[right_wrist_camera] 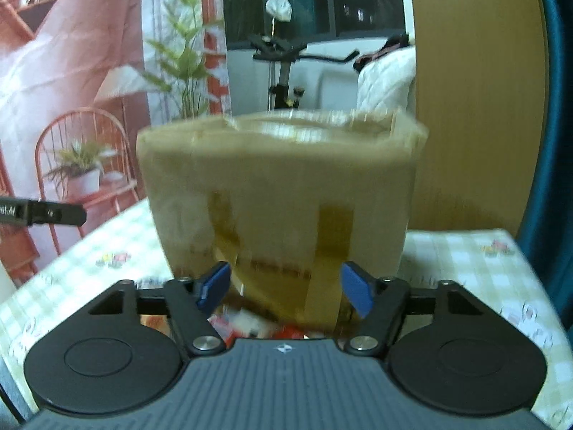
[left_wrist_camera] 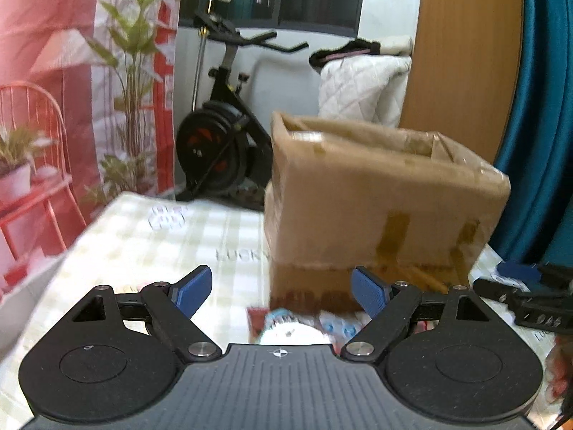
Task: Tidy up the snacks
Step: 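Grasp the red packet with the left tool while the right tool grasps the green-wrapped cake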
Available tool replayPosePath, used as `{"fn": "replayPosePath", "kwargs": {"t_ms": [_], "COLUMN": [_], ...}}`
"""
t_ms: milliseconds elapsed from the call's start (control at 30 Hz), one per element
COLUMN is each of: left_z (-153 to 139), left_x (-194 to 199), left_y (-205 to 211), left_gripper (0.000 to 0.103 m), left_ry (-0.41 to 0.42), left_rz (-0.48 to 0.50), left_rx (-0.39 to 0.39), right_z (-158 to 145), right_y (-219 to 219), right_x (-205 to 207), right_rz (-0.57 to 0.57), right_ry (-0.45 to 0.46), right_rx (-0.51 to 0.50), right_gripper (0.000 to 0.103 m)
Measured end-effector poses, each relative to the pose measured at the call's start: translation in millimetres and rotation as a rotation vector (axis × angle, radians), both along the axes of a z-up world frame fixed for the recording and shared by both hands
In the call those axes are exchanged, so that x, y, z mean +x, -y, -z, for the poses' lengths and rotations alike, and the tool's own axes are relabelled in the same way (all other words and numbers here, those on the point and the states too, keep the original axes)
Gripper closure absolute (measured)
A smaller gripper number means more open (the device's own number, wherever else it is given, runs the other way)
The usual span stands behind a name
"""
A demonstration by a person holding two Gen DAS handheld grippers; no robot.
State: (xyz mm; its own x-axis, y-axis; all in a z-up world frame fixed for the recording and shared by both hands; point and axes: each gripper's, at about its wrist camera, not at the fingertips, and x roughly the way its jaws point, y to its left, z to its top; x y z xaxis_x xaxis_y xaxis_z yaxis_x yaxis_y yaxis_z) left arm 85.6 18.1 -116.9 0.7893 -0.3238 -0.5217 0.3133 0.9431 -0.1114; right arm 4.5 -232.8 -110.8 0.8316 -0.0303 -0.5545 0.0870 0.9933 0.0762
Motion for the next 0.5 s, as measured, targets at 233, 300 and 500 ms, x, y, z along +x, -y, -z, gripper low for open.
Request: {"fn": "replayPosePath", "kwargs": {"t_ms": [233,300,500], "left_z": [39.2,46.1,54.8], "left_x": [-11.8,-11.8,-16.2], "left_y": [6.6,9.9,32.4], "left_gripper": [0.03,0.036,0.04], "left_ry": [-0.088,-0.11,-0.143], "left_rz": [0.036,0.049,0.139], "left_rx": [-0.01,-0.009,-0.037], "right_z": [50.3,56.9,65.9], "right_y": [-11.5,-15.0,-16.2], "right_x": [-17.2,-17.4,-11.6], "right_rz": [0.014,0.01,-0.005], "right_ry": [-0.135,-0.152,-0.168], "right_rx": [0.059,0.06,0.024], "right_gripper": [0.052,0.052,0.054]}}
